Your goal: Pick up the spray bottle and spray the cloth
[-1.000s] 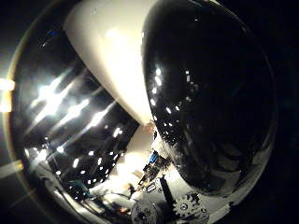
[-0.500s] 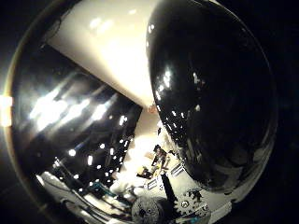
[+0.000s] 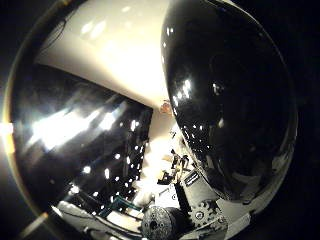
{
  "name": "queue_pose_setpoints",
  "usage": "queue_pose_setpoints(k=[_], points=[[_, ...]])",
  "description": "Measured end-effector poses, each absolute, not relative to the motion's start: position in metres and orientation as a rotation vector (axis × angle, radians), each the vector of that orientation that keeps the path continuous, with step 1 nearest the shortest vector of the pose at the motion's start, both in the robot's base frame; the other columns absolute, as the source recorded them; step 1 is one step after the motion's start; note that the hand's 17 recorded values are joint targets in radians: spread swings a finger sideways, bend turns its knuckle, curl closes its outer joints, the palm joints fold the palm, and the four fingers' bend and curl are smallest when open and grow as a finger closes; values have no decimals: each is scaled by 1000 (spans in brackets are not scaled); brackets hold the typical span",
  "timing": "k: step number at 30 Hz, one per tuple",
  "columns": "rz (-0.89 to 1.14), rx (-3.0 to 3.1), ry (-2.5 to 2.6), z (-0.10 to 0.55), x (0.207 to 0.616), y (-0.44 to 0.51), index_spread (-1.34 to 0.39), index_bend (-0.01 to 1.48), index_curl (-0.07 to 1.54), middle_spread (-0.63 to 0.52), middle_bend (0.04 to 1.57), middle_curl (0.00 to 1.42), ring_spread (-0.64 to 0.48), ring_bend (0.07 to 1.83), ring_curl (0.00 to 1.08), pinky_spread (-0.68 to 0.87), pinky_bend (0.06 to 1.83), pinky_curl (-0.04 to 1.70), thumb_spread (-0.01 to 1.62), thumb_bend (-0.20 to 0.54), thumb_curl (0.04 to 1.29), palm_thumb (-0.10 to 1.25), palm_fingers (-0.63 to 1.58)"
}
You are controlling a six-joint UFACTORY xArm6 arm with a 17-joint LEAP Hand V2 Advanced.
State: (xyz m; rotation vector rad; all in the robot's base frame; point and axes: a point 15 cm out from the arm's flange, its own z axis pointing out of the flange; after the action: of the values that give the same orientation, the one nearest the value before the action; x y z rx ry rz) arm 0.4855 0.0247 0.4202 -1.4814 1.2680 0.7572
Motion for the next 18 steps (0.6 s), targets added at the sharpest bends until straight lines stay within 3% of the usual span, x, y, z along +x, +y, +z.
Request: queue_pose_setpoints(k=[8,18], points=[[883,-1592,1294,424,473,27,-336,994,992,-186,1226,927,-244,1329,813,-288,1042,1376,897,-17,709,979,1103],[951,-1790,1360,435,459,36,-289,1049,942,-166,1272,896,-245,1328,848,-265,1033,1432,919,-16,750,949,1102]])
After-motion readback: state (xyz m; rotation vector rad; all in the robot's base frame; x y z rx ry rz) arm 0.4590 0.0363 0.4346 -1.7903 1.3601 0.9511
